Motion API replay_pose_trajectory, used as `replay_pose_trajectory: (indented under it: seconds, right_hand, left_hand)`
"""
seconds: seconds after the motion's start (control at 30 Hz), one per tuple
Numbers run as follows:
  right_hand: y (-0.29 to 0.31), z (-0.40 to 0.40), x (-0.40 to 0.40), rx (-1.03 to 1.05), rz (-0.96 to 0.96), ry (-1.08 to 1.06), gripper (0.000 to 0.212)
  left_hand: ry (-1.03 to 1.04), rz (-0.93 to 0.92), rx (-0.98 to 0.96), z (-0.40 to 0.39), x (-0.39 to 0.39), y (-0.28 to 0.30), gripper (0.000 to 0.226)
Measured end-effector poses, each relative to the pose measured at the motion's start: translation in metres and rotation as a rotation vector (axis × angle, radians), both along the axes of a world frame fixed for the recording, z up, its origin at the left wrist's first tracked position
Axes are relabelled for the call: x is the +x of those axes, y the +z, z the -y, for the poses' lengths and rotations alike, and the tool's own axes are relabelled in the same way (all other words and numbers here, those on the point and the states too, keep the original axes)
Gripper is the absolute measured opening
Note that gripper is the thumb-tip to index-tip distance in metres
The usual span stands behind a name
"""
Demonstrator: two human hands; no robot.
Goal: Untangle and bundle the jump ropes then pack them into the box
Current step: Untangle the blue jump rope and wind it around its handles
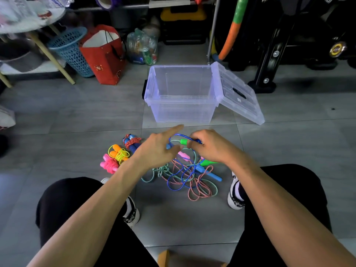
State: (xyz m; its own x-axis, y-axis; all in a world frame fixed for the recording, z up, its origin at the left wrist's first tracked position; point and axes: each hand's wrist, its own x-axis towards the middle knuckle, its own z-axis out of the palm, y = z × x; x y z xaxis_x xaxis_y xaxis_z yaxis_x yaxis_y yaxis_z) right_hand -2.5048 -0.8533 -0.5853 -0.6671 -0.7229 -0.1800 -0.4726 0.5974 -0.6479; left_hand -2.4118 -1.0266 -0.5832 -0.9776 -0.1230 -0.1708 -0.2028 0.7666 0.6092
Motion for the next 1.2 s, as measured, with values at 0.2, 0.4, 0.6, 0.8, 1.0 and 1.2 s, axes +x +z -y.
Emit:
replay_pose_trajectory:
  seconds: [0.2, 0.4, 0.6, 0.8, 1.0, 1.2]
  right_hand:
    - [-0.002, -0.002, 0.0, 0.039, -0.031, 0.01, 0.034]
    - [-0.006, -0.017, -0.009, 0.139, 0.072, -0.061, 0.028]
    - [0.003, -0.012, -0.002, -0.185, 0.247, -0.212, 0.024]
    - [-0.001, -0.01, -0.002, -0.148, 0.162, -0.277, 0.008]
    - [-0.002, -0.012, -0.005, -0.104, 0.108, -0.143, 0.046]
    - [0.006, 0.003, 0.002, -0.4, 0.406, -0.098, 0.009]
  left_hand:
    - [0.255, -0.181, 0.297, 0.007, -0.006, 0.006, 0.026]
    - [0.607, -0.208, 0.457, 0.045, -0.007, 0.025, 0.026]
    - [0.356, 0.113, 0.363, 0.02, -0.009, 0.001, 0.026]
    - [0.293, 0.165, 0.236, 0.009, -0.006, 0.005, 0.021]
    - [0.321, -0.087, 0.165, 0.002, -0.004, 0.021, 0.014]
    - [0.296, -0.154, 0.144, -0.002, -0.005, 0.026, 0.013]
